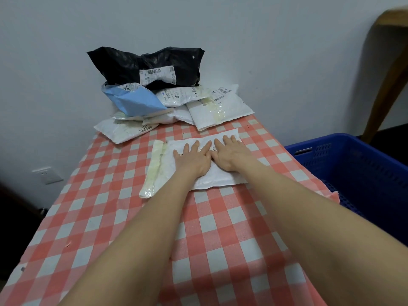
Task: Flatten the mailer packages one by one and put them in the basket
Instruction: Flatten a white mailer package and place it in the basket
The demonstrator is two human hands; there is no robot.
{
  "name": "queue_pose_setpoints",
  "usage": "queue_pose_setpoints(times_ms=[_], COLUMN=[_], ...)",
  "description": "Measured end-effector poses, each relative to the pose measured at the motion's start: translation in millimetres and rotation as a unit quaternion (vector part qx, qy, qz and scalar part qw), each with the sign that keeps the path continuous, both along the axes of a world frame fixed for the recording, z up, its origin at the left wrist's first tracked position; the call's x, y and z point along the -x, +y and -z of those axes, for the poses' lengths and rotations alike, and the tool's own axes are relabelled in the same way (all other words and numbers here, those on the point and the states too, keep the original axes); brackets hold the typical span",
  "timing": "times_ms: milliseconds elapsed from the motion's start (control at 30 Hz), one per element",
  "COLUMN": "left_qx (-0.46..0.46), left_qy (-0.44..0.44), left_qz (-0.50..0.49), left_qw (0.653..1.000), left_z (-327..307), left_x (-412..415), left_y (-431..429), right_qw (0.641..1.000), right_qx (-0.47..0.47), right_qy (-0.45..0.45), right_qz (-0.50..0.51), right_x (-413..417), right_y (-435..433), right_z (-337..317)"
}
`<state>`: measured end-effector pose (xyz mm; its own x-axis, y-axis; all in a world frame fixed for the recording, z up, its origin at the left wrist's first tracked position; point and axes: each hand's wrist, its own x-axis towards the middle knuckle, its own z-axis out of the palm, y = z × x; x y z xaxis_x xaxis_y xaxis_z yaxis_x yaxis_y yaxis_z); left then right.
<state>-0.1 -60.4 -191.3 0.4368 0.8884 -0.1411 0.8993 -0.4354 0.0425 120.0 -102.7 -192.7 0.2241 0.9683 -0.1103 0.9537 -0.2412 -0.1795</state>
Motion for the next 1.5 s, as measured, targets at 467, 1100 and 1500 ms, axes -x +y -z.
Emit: queue_pose_setpoints(times_ms=[467, 1100, 1500], left_qx=[-0.004, -0.097, -0.019], left_qy=[-0.001, -0.1, -0.063], left_qz=[0.004, -0.046, -0.02], left_qw=[1.0, 0.989, 0.998], left_z=[3.7, -25.5, 8.2], left_x=[-0.9, 69.7, 69.5], left_y=[2.0, 13.4, 16.7], right_qw=[1.0, 0.999, 0.998], right_qx=[-0.001, -0.046, 0.03], right_qy=[-0.004, -0.007, -0.027], right_qz=[0.013, -0.027, -0.054], right_x=[1.5, 42.9, 64.8], right_y=[2.2, 8.7, 15.7], right_z=[2.0, -37.6, -6.2])
